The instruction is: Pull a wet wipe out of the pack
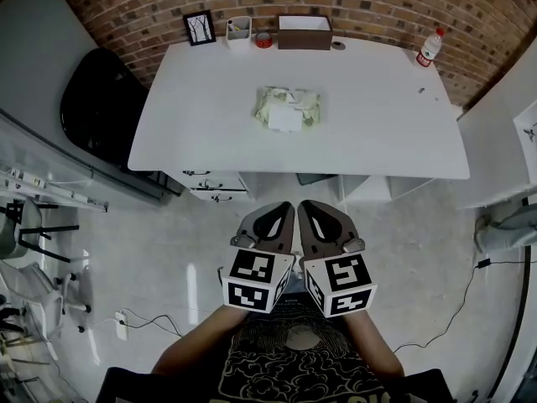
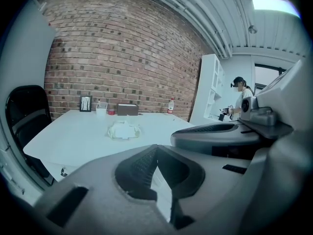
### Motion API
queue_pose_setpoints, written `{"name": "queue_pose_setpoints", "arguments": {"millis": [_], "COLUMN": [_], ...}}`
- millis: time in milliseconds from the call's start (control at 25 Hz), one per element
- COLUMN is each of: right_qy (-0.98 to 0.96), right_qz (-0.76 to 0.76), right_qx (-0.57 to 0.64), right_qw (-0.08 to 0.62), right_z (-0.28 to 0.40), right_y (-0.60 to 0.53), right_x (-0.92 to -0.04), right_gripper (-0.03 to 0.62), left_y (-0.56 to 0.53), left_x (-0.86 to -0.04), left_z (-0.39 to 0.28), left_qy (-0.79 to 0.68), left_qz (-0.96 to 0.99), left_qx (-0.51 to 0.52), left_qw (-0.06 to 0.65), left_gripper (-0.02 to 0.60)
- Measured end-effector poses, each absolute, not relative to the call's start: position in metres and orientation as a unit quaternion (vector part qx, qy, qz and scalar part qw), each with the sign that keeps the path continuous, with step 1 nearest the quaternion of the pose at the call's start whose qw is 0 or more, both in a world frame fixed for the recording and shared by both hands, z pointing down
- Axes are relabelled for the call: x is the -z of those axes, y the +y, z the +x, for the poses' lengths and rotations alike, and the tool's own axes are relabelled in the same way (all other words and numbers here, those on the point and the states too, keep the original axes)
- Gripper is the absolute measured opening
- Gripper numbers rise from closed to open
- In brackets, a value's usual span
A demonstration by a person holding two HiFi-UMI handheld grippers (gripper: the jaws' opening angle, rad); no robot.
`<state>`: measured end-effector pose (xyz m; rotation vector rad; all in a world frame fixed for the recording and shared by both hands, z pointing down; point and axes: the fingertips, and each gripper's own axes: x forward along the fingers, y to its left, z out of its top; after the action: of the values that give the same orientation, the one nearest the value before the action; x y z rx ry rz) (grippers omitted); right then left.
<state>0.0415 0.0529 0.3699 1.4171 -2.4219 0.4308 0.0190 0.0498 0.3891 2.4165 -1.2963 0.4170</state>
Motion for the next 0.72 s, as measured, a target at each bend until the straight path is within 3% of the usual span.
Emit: {"name": "queue_pose_setpoints", "arguments": {"millis": [720], "right_qy": [-0.861], "right_qz": [0.460], "right_qx": [-0.163], "right_qw": [0.143], "right_z": [0.072], "right_y": [-0.011], "right_x": [-0.373], "right_gripper": [0.018], "left_y": [-0.010], "left_x": [-0.390], "left_z": [0.044], "left_qy": [-0.493], "left_qz": [0.834], "left_qx": [-0.166], "left_qw": [0.186], "left_gripper": [0.012]}}
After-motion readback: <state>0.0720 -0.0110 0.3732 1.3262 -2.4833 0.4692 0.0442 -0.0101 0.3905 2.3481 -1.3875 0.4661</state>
